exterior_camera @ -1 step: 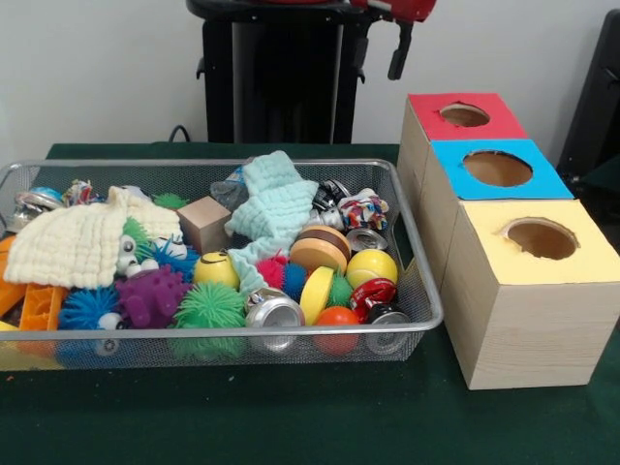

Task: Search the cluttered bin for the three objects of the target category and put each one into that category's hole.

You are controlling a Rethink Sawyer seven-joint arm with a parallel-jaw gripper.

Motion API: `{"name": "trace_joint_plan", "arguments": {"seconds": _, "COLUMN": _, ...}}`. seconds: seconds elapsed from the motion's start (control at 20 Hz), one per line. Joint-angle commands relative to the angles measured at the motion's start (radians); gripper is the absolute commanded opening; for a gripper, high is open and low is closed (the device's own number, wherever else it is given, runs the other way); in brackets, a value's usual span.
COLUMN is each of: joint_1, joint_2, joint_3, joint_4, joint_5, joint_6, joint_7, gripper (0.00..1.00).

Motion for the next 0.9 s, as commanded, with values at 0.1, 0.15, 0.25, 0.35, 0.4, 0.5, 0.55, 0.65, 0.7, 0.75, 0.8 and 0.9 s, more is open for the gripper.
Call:
{"name": "trace_joint_plan", "arguments": {"seconds": 0.1, "joint_1": -0.066, "joint_2": -0.022, "joint_3": 0.038, "joint_4": -0.031, "joint_5": -0.063, "joint_6": 0.022, "joint_7": -0.045, "gripper": 1.00}}
{"name": "trace_joint_plan", "arguments": {"seconds": 0.15, "joint_1": -0.074, "joint_2": -0.029, "joint_3": 0.039, "joint_4": -0.018, "joint_5": -0.067, "joint_6": 0.013, "joint_7": -0.043, "gripper": 1.00}}
{"name": "trace_joint_plan", "arguments": {"seconds": 0.25, "joint_1": -0.082, "joint_2": -0.029, "joint_3": 0.037, "joint_4": -0.006, "joint_5": -0.078, "joint_6": -0.004, "joint_7": -0.036, "gripper": 1.00}}
{"name": "trace_joint_plan", "arguments": {"seconds": 0.35, "joint_1": -0.094, "joint_2": -0.033, "joint_3": 0.043, "joint_4": 0.004, "joint_5": -0.087, "joint_6": -0.013, "joint_7": -0.035, "gripper": 1.00}}
{"name": "trace_joint_plan", "arguments": {"seconds": 0.4, "joint_1": -0.103, "joint_2": -0.039, "joint_3": 0.048, "joint_4": 0.010, "joint_5": -0.090, "joint_6": -0.011, "joint_7": -0.038, "gripper": 1.00}}
{"name": "trace_joint_plan", "arguments": {"seconds": 0.5, "joint_1": -0.117, "joint_2": -0.050, "joint_3": 0.053, "joint_4": 0.021, "joint_5": -0.095, "joint_6": -0.016, "joint_7": -0.037, "gripper": 1.00}}
{"name": "trace_joint_plan", "arguments": {"seconds": 0.55, "joint_1": -0.126, "joint_2": -0.055, "joint_3": 0.058, "joint_4": 0.026, "joint_5": -0.096, "joint_6": -0.017, "joint_7": -0.037, "gripper": 1.00}}
{"name": "trace_joint_plan", "arguments": {"seconds": 0.65, "joint_1": -0.129, "joint_2": -0.060, "joint_3": 0.062, "joint_4": 0.030, "joint_5": -0.100, "joint_6": -0.014, "joint_7": -0.034, "gripper": 1.00}}
{"name": "trace_joint_plan", "arguments": {"seconds": 0.7, "joint_1": -0.131, "joint_2": -0.062, "joint_3": 0.066, "joint_4": 0.032, "joint_5": -0.099, "joint_6": -0.010, "joint_7": -0.033, "gripper": 1.00}}
{"name": "trace_joint_plan", "arguments": {"seconds": 0.75, "joint_1": -0.133, "joint_2": -0.062, "joint_3": 0.071, "joint_4": 0.031, "joint_5": -0.100, "joint_6": -0.013, "joint_7": -0.030, "gripper": 1.00}}
{"name": "trace_joint_plan", "arguments": {"seconds": 0.8, "joint_1": -0.135, "joint_2": -0.063, "joint_3": 0.074, "joint_4": 0.031, "joint_5": -0.099, "joint_6": -0.009, "joint_7": -0.030, "gripper": 1.00}}
{"name": "trace_joint_plan", "arguments": {"seconds": 0.9, "joint_1": -0.143, "joint_2": -0.071, "joint_3": 0.078, "joint_4": 0.034, "joint_5": -0.098, "joint_6": -0.008, "joint_7": -0.027, "gripper": 1.00}}
